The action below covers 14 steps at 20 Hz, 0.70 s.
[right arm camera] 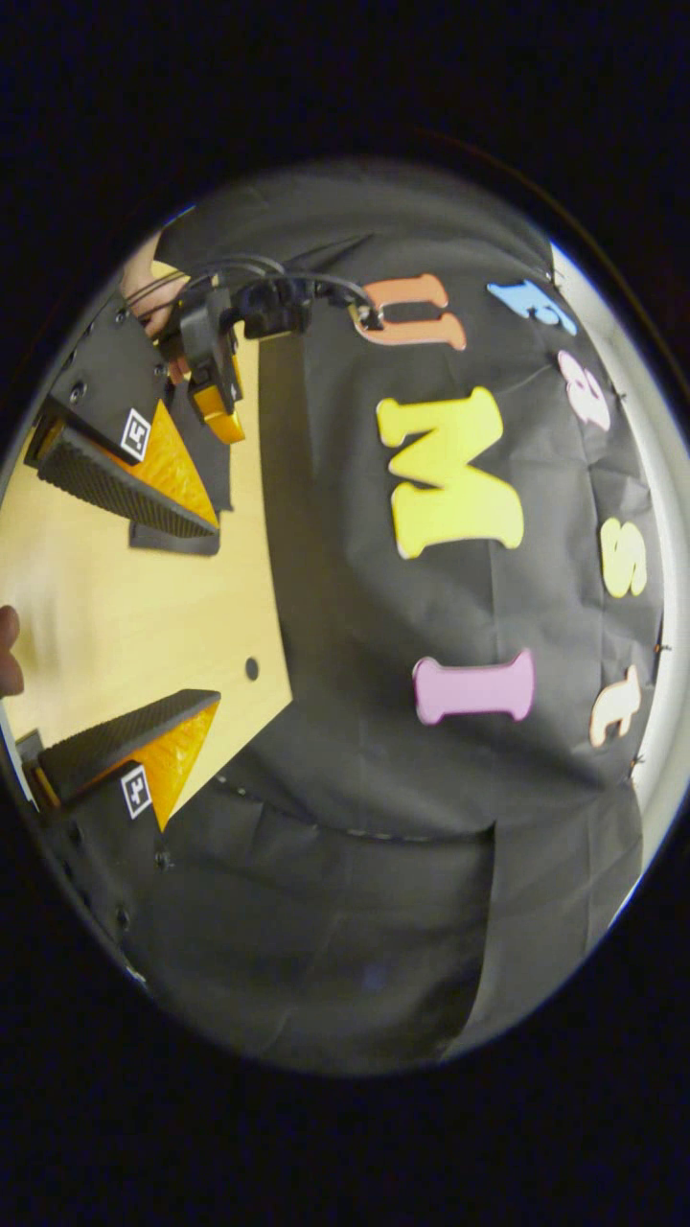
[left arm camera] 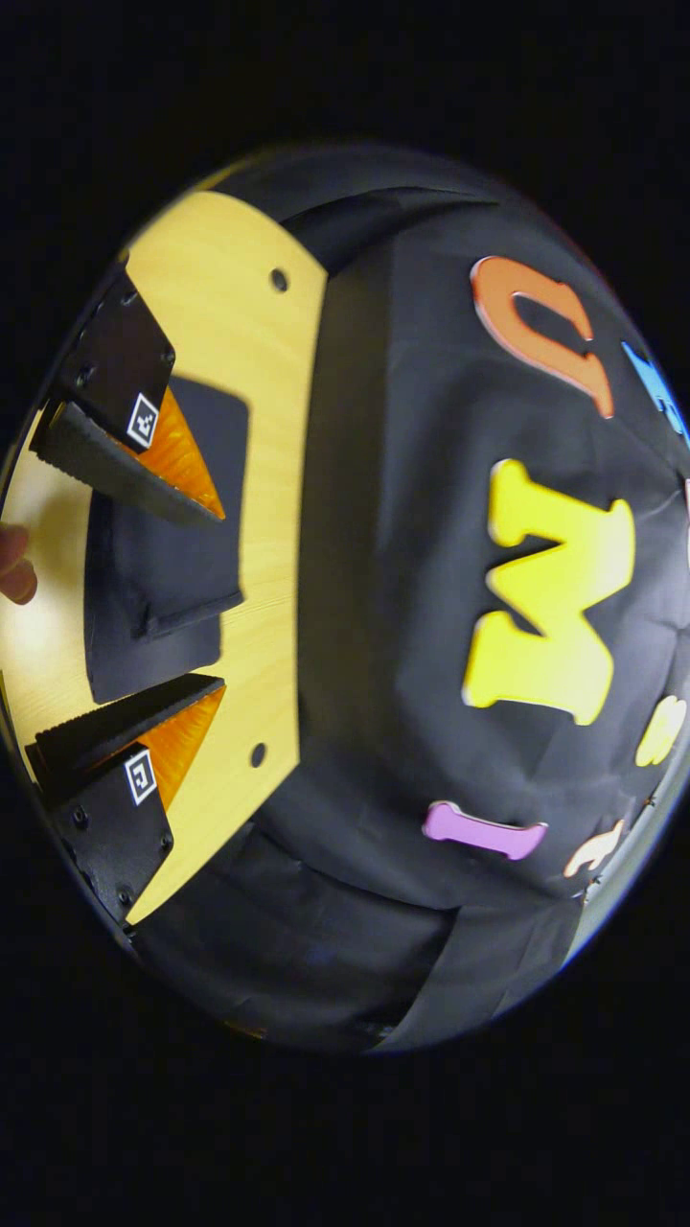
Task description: Grasp the waist and the cuffs of the jeans and fold them to make the two legs overlap; first hold the waist and fold one-third of the jeans toward the cuffs, then hold the cuffs and fold the remaining one-third in the same direction to finish folding.
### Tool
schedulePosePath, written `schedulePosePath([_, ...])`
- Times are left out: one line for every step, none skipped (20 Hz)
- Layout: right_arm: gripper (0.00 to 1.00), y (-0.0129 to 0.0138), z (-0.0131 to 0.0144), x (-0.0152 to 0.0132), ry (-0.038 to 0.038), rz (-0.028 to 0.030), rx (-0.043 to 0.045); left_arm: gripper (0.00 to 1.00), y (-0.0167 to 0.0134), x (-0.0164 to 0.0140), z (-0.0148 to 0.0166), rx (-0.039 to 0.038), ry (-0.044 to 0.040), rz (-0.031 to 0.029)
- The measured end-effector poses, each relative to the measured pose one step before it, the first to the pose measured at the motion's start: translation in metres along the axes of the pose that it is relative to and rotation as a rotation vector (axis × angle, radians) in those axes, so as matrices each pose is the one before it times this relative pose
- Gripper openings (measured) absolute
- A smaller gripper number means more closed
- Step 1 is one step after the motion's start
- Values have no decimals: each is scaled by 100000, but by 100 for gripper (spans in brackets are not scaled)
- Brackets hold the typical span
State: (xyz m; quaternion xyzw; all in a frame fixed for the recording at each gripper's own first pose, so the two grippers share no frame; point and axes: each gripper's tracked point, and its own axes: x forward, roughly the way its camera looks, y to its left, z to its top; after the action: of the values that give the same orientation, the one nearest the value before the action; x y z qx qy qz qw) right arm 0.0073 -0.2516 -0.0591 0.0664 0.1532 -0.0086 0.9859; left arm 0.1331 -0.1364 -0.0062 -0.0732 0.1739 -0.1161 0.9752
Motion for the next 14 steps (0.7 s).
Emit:
schedulePosePath([98, 1592, 1128, 94, -2866, 2090, -1479, 98, 1594, -1820, 2803, 663, -5452, 2588])
schedulePosePath([99, 2185, 1184, 52, -3162, 3277, -1463, 100, 1063, -2058, 2308, 19, -4772, 1846])
schedulePosePath([98, 2037, 1214, -80, -2820, 2987, -1476, 98, 1295, -1844, 2180, -158, -3956, 1769])
schedulePosePath([98, 1669, 891, 120, -2506, 2597, -1649, 98, 815, -1721, 1827, 520, -3765, 1978])
schedulePosePath([99, 1649, 1103, -175, -2872, 2527, -1578, 98, 1343, -1466, 1782, 1297, -3392, 3336])
schedulePosePath([99, 1627, 765, 72, -2253, 2464, -1428, 98, 1352, -1020, 1721, 1740, -3193, 2583])
schedulePosePath([99, 1510, 788, -229, -2963, 2598, -931, 98, 1120, -1168, 1216, 1729, -2376, 1820])
schedulePosePath([99, 1383, 1050, -117, -3085, 1513, -123, 98, 822, -1324, 1087, 1795, -2379, 1436])
schedulePosePath([99, 1064, 655, -206, -2103, 964, -162, 98, 789, -1126, 909, 1442, -2086, 1037])
schedulePosePath([98, 923, 157, -149, -860, 820, -36, 98, 509, -988, 510, 252, -1307, 1188])
schedulePosePath([99, 764, 236, -269, -522, 706, 131, 98, 368, -844, 219, -250, -368, 811])
schedulePosePath([99, 590, 286, -226, -590, 535, 288, 98, 489, -1079, 217, -839, -3, 1865])
schedulePosePath([98, 647, 273, -244, -1342, 793, 53, 98, 508, -898, 73, -1415, -269, 1734])
schedulePosePath([99, 304, 271, -3, -1055, -591, -435, 100, -2, -789, 36, -1289, 351, 548])
